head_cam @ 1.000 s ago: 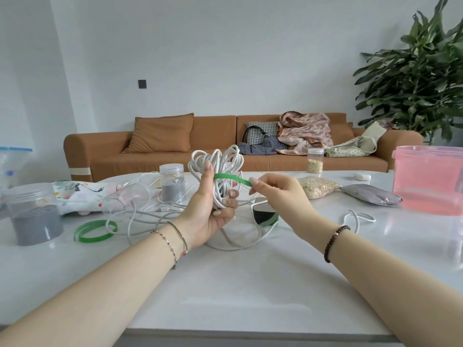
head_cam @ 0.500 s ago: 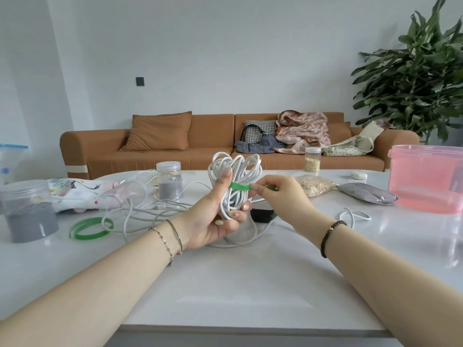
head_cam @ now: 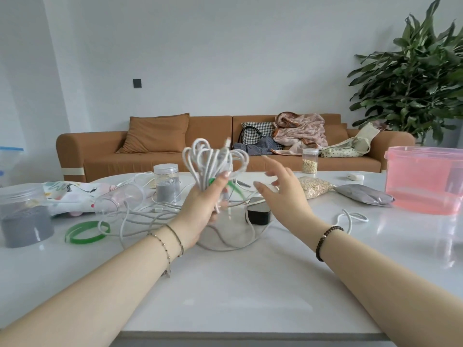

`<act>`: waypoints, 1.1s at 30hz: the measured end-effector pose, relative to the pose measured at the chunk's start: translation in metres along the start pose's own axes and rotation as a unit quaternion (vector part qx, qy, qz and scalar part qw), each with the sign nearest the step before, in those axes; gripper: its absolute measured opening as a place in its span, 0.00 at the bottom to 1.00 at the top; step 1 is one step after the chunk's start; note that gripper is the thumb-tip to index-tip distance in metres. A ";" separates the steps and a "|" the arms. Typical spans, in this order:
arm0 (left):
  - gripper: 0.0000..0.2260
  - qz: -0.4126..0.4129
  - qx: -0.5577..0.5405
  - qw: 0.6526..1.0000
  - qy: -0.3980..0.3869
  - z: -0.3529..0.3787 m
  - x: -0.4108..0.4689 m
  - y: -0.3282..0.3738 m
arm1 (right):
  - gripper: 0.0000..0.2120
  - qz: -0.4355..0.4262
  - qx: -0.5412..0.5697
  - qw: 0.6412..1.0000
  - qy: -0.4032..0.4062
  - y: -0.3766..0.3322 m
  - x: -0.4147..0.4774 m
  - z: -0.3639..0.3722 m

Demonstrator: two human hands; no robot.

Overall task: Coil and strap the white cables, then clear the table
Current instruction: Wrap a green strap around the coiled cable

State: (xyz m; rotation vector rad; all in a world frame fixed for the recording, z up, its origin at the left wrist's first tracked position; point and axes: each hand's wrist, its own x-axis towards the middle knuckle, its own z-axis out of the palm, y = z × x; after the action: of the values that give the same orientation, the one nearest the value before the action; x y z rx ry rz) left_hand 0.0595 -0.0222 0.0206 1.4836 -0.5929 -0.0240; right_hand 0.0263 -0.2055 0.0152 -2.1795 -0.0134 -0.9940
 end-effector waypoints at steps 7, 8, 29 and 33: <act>0.20 0.221 0.343 0.897 0.168 -0.035 0.008 -0.003 | 0.10 -0.055 0.157 0.985 0.034 -0.019 -0.008 -0.006; 0.20 0.222 0.394 0.880 0.145 -0.033 0.007 -0.005 | 0.16 -0.049 0.189 0.981 0.016 -0.020 -0.011 -0.004; 0.29 0.194 0.748 0.624 0.116 -0.029 0.017 -0.018 | 0.15 0.012 0.214 0.967 -0.140 -0.038 -0.022 0.002; 0.25 0.179 0.739 0.636 0.129 -0.026 0.014 -0.013 | 0.14 -0.008 0.204 0.952 -0.229 -0.044 -0.030 0.004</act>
State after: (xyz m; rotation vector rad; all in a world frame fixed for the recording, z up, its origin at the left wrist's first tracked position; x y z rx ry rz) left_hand 0.0861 -0.0047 0.0143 2.8260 -0.6533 1.2679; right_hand -0.0049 -0.1628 0.0207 -1.9717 -0.4170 -0.4210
